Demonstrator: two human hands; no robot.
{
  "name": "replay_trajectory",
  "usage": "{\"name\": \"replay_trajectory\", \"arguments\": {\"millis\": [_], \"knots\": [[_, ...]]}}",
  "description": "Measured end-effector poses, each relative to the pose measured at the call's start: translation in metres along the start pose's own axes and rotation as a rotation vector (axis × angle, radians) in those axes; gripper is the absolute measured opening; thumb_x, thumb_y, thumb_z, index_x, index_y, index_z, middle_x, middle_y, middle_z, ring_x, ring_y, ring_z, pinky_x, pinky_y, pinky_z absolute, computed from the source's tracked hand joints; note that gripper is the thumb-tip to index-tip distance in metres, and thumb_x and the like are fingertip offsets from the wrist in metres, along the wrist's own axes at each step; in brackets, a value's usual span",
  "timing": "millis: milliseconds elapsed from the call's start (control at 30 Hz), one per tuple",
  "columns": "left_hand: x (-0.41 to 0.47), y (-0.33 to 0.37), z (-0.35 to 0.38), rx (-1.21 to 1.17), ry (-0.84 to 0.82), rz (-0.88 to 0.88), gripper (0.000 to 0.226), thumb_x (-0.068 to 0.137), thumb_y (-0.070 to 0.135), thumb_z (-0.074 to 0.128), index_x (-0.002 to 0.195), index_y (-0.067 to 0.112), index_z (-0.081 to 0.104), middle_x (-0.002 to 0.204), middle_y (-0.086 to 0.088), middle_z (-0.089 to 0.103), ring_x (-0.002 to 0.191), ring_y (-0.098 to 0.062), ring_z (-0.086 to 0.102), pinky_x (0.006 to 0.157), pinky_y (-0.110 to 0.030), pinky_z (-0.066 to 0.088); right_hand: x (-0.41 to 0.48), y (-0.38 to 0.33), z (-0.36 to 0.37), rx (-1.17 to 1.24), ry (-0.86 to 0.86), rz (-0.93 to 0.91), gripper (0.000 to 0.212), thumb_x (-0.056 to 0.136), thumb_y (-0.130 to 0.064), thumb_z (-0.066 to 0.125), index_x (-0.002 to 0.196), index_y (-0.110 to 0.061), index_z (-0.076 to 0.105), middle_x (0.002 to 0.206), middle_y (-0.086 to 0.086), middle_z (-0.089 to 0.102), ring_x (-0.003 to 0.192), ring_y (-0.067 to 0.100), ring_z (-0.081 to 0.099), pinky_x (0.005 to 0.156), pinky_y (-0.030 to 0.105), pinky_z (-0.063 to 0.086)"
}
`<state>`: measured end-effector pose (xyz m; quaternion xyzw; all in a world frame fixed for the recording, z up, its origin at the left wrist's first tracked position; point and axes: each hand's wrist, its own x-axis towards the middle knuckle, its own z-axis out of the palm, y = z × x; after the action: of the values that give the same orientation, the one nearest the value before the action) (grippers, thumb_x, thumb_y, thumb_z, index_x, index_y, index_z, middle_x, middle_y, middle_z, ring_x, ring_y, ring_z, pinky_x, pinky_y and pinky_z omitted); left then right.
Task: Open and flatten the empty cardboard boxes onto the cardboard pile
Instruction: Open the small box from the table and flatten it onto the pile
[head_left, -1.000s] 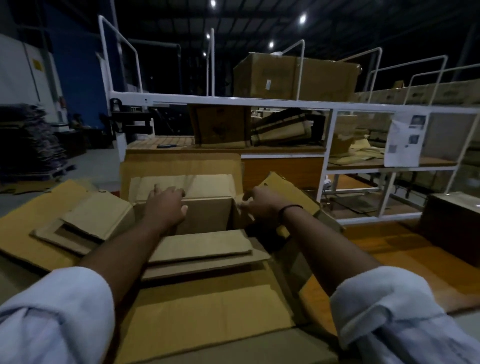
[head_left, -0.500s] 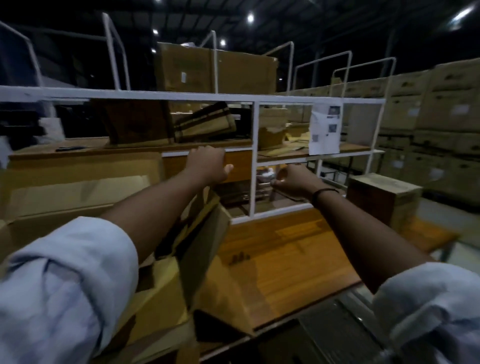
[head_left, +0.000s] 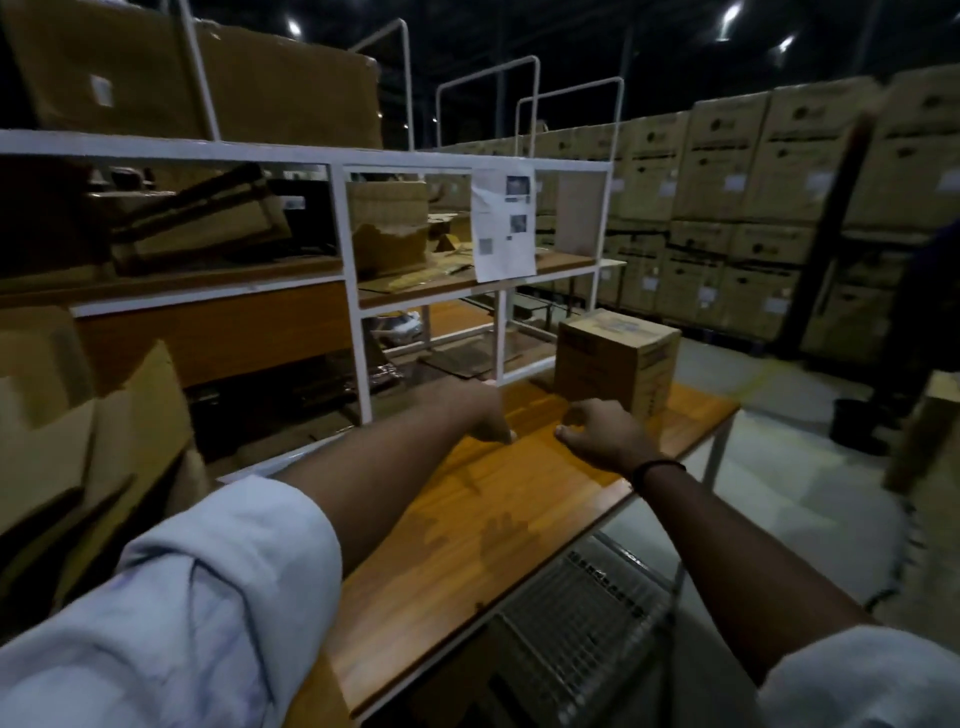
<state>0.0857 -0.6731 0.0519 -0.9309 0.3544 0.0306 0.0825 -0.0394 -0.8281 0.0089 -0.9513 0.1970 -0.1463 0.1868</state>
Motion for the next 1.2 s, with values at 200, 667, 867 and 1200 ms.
{"name": "replay_trajectory", "arguments": {"millis": [200,667,867,1200], "knots": [[0.066,0.014,0.048,-0.022,-0.099,0.043,0.053,0.097,0.056,0.061,0.125,0.011,0.063,0.126,-0.010,0.064,0.111,-0.028,0.062,0.089,-0.042,0.055,0.033,0.081,0.021,-0.091,-0.059,0.061,0.043,0.098,-0.050,0.060,0.124,-0.016,0.067,0.126,0.007,0.067,0.109,0.024,0.065,0.088,0.045,0.058],[0.279,0.007,0.062,-0.359,0.063,0.027,0.038,0.093,0.057,0.064,0.101,0.020,0.067,0.095,-0.001,0.068,0.086,-0.015,0.064,0.078,-0.038,0.059,0.221,0.164,0.049,0.004,-0.031,0.048,0.023,0.099,-0.043,0.060,0.112,-0.026,0.067,0.106,-0.005,0.067,0.091,0.010,0.063,0.081,0.039,0.059],[0.341,0.037,0.063,-0.577,0.131,0.094,0.024,0.094,0.052,0.065,0.097,0.029,0.064,0.094,0.006,0.067,0.087,-0.010,0.064,0.080,-0.039,0.060,0.272,0.199,0.059,0.046,0.045,0.025,0.021,0.099,-0.037,0.062,0.114,-0.023,0.068,0.115,-0.002,0.067,0.099,0.012,0.061,0.087,0.038,0.057],[0.427,0.121,0.055,-0.864,0.300,0.130,0.032,0.097,0.043,0.065,0.124,0.026,0.065,0.116,0.007,0.068,0.105,-0.009,0.064,0.080,-0.029,0.056,0.400,0.304,0.033,0.031,0.372,0.071,0.036,0.092,-0.038,0.068,0.122,-0.017,0.070,0.133,0.011,0.064,0.129,0.033,0.049,0.107,0.052,0.038]]}}
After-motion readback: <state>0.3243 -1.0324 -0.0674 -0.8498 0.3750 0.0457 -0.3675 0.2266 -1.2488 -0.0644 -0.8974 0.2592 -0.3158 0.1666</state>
